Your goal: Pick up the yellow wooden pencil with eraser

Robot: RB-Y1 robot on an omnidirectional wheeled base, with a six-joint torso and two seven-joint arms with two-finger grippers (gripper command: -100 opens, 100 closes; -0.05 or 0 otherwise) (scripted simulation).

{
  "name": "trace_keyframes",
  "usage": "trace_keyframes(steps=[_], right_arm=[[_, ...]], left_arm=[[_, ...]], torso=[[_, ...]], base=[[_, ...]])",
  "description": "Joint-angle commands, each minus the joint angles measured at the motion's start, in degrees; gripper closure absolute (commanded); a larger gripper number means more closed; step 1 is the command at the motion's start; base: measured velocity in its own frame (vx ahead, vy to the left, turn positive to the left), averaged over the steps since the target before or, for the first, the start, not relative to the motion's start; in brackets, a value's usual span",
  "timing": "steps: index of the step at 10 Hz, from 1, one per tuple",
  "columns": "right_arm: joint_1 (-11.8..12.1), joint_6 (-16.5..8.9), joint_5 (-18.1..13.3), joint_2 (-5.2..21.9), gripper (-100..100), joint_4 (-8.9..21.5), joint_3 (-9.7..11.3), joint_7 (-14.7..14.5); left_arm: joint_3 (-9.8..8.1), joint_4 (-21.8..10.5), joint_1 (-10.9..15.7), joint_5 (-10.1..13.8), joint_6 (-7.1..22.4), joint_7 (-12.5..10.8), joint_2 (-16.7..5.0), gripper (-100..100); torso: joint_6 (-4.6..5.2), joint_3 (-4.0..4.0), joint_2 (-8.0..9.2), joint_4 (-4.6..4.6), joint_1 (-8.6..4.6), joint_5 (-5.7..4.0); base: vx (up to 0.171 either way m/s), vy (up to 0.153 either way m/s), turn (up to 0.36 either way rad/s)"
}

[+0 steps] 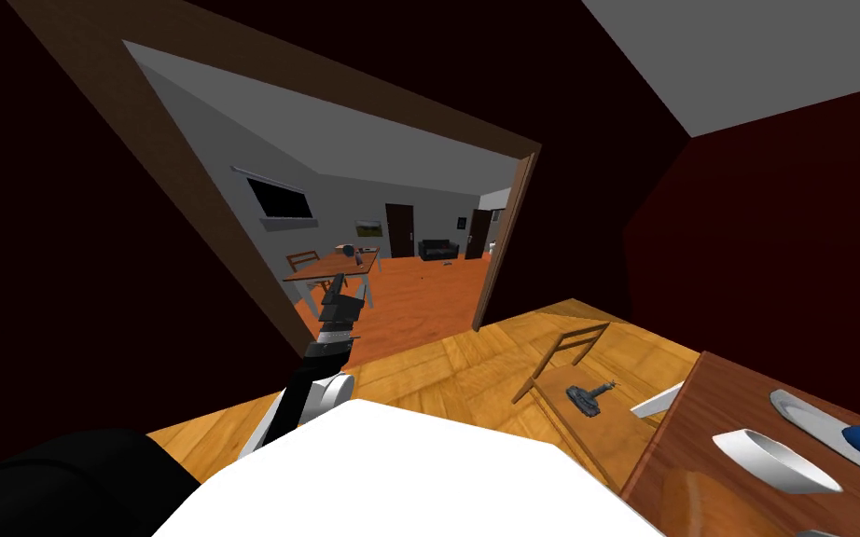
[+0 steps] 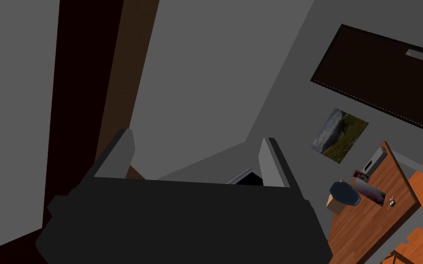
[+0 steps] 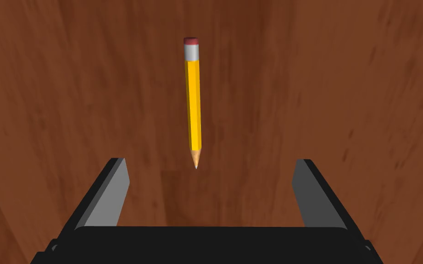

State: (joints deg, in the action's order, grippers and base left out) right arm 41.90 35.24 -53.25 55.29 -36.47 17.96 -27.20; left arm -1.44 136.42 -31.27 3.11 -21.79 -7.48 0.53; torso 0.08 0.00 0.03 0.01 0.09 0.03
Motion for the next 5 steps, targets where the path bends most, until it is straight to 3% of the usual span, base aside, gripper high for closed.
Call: trace_keyframes(steps=[1, 5], right_arm=[[-1.3, -1.0, -0.6, 0.4, -100, -0.7, 1.8, 1.1], [-4.7, -3.6, -2.1, 1.3, -100, -2.6, 6.4, 3.9]], left_arm=[[0.00, 0.0, 0.0, 0.0, 0.0, 0.0, 0.0, 0], [0.00, 0.0, 0.0, 0.0, 0.0, 0.0, 0.0, 0]], torso=[[0.00, 0.00, 0.00, 0.00, 0.00, 0.00], [0.01, 0.05, 0.08, 0.02, -0.03, -0.01]], base=[[0.007, -0.025, -0.134], [0.010, -0.034, -0.134]])
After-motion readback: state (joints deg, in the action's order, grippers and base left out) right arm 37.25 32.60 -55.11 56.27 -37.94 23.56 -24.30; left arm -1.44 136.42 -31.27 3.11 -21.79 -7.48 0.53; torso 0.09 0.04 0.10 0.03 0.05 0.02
